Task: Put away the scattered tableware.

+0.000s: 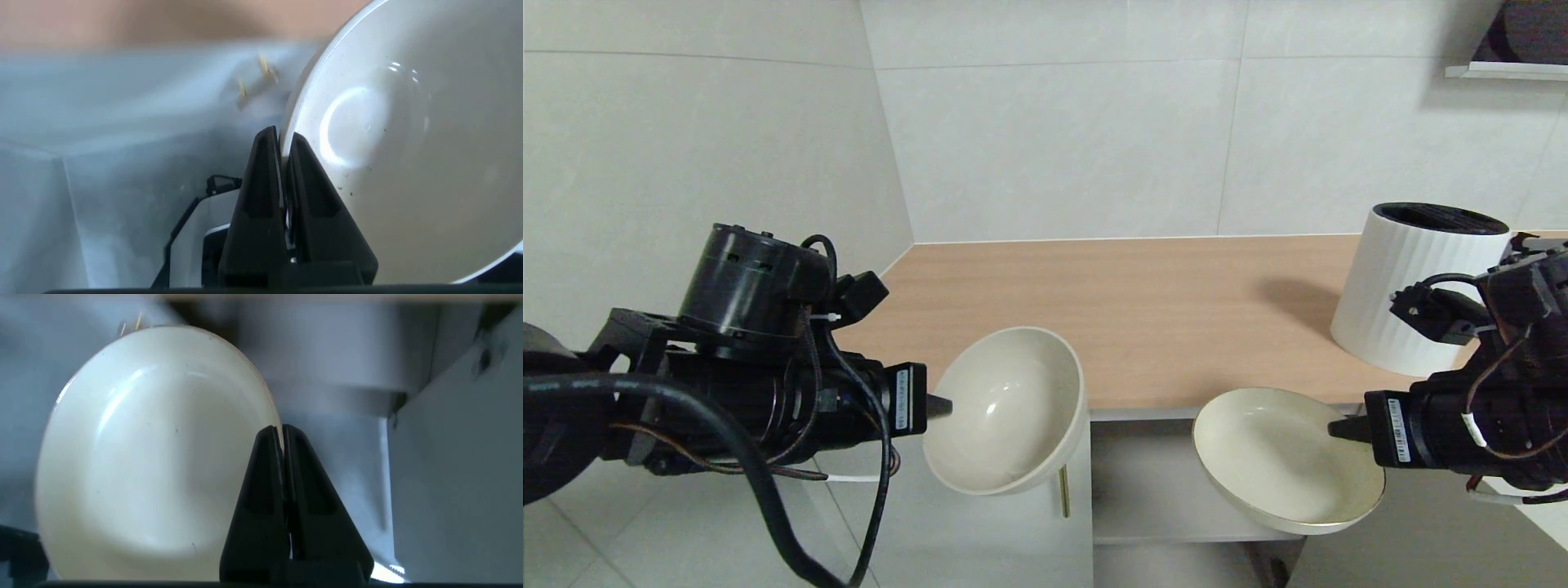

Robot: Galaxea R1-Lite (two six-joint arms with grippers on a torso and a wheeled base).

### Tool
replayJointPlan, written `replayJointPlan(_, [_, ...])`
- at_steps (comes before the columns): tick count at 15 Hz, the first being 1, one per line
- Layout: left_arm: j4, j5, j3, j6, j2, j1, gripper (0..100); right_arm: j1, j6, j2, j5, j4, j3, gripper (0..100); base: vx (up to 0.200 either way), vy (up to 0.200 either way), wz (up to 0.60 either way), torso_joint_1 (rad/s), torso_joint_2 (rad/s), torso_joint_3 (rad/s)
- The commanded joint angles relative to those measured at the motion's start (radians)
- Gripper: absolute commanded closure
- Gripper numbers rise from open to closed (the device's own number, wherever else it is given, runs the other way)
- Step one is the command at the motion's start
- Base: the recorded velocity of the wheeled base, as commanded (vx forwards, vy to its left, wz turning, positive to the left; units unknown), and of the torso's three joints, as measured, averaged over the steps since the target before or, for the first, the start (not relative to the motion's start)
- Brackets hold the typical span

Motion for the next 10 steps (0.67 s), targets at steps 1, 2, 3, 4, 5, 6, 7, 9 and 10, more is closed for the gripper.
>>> replayJointPlan(1, [0.0,0.003,0.002,0.0,0.014,-0.001,100,0.0,0.0,0.002,0.0,0.0,0.011,100,0.0,0.0,0.0,0.0,0.0,0.0])
replayJointPlan(2, [-0.001,0.01,0.003,0.001,0.017,-0.001,100,0.0,0.0,0.005,0.0,0.0,0.011,100,0.0,0.0,0.0,0.0,0.0,0.0])
replayJointPlan(3, [-0.001,0.023,0.003,0.001,0.026,-0.003,100,-0.001,0.0,0.016,0.0,-0.004,0.007,100,0.0,0.0,0.0,0.0,0.0,0.0])
replayJointPlan(4, [-0.001,0.029,0.003,0.001,0.031,-0.003,100,-0.001,0.001,0.023,0.0,-0.007,0.004,100,0.0,0.0,0.0,0.0,0.0,0.0])
replayJointPlan(5, [-0.001,0.03,0.003,0.001,0.037,-0.003,100,-0.001,0.0,0.031,0.0,-0.014,0.004,100,0.0,0.0,0.0,0.0,0.0,0.0])
replayJointPlan(6, [-0.001,0.032,0.003,0.001,0.042,-0.003,100,-0.003,0.0,0.036,0.0,-0.019,0.004,100,0.0,0.0,0.0,0.0,0.0,0.0])
replayJointPlan(7, [-0.001,0.032,0.003,0.001,0.048,-0.003,100,-0.004,0.0,0.043,0.0,-0.025,0.004,100,0.0,0.0,0.0,0.0,0.0,0.0])
replayJointPlan(9, [-0.001,0.032,0.003,0.003,0.051,-0.003,100,-0.02,0.0,0.06,0.0,-0.025,0.001,100,0.0,0.0,0.0,0.0,0.0,0.0])
replayJointPlan(10, [-0.001,0.032,0.003,0.001,0.051,-0.007,100,-0.021,0.0,0.066,0.0,-0.031,0.001,100,0.0,0.0,0.0,0.0,0.0,0.0])
